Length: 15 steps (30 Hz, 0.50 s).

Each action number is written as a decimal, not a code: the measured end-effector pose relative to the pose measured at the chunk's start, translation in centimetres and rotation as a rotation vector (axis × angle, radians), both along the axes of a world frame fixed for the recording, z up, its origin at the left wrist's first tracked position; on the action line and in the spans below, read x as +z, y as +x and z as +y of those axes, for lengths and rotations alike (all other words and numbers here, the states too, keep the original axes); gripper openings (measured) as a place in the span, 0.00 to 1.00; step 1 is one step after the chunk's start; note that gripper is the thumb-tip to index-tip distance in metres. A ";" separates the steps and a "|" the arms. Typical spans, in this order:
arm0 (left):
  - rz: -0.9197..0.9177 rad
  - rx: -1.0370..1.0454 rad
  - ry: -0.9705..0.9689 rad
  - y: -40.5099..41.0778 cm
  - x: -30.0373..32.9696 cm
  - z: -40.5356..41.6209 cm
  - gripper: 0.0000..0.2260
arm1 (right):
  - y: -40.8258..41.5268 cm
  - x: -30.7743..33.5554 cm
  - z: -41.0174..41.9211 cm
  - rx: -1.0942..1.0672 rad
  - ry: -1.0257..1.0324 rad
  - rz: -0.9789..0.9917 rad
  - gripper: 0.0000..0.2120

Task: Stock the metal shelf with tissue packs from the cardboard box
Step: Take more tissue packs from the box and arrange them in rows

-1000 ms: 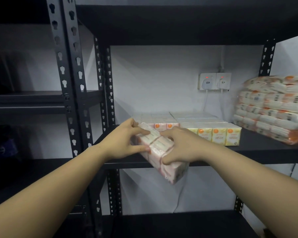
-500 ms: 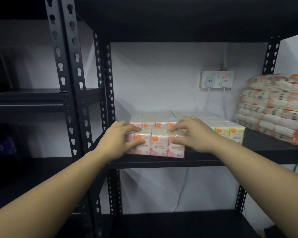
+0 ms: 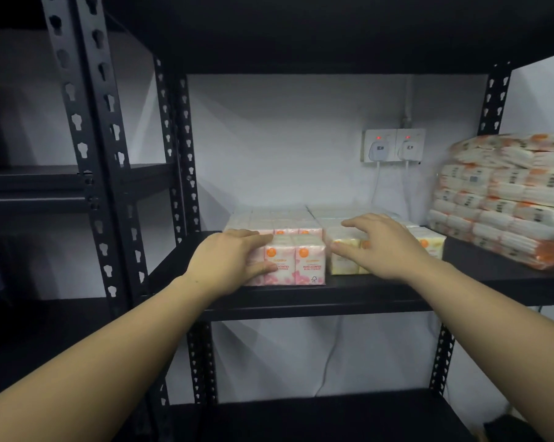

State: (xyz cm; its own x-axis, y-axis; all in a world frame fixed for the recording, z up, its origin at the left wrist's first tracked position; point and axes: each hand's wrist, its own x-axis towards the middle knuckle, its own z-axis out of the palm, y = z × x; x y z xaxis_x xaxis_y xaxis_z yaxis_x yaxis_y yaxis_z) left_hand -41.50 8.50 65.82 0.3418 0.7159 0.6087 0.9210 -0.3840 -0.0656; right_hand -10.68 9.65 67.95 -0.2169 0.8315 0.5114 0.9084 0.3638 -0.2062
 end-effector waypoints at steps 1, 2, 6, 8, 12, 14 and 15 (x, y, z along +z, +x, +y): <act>-0.005 0.008 -0.009 0.1 0.0 0.3 0.30 | 0.9 -0.2 0.5 -0.015 -0.021 -0.028 0.39; -0.008 0.014 -0.015 0.3 0.0 0.6 0.30 | 1.8 -0.4 0.9 -0.029 -0.044 -0.056 0.40; -0.008 0.021 -0.020 1.2 0.2 1.5 0.29 | 3.9 -1.7 2.2 -0.028 -0.062 -0.115 0.35; -0.004 0.022 -0.014 1.5 0.2 1.9 0.29 | 4.5 -2.0 2.5 -0.003 -0.022 -0.111 0.30; 0.000 0.023 -0.016 1.8 0.1 2.6 0.30 | 5.4 -2.4 3.0 0.042 0.024 -0.088 0.25; 0.000 0.024 -0.018 1.8 0.0 2.8 0.30 | 5.7 -2.6 3.3 0.059 0.031 -0.087 0.25; -0.001 0.025 -0.017 1.8 0.0 2.8 0.30 | 5.8 -2.8 3.4 0.063 0.033 -0.089 0.26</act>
